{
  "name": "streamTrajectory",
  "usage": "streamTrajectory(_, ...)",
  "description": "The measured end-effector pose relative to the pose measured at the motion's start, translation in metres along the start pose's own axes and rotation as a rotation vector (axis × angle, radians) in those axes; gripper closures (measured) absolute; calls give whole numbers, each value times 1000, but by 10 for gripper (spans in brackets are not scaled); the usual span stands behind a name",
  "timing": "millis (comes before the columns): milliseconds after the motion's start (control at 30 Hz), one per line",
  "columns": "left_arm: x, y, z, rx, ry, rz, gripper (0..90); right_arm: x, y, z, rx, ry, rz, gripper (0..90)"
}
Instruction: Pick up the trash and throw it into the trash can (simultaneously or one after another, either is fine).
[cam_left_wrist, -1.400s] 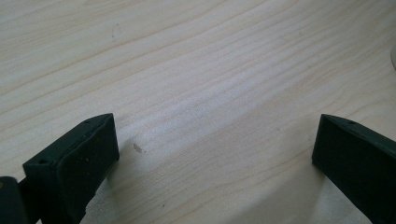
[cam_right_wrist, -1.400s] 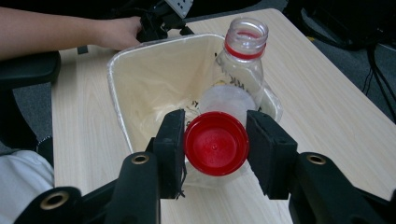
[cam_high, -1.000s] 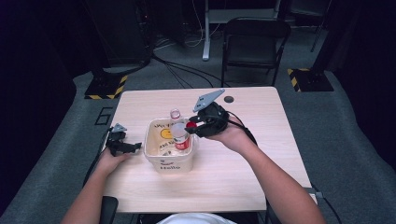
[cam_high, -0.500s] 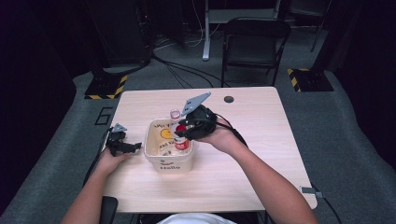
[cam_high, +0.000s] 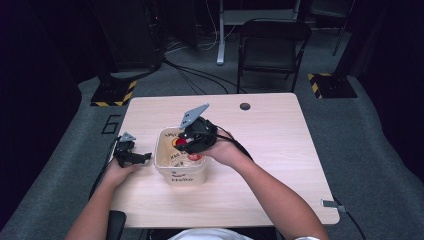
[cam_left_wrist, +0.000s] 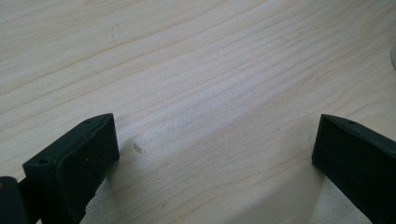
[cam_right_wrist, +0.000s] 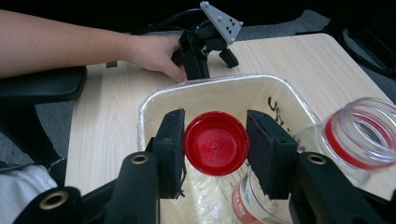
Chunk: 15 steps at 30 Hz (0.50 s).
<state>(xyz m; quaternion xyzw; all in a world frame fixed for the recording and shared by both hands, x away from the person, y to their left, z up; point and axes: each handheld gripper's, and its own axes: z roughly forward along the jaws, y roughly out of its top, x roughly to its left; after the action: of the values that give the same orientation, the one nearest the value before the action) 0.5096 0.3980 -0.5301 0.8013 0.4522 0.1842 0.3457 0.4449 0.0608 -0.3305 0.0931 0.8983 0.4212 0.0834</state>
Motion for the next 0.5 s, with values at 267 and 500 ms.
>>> streamTrajectory(267,1,0,-1,7,0,9,1,0,0,19,15,1,1,579)
streamTrajectory(500,0,0,0,2,0,6,1,0,0,38,26,10,1,579)
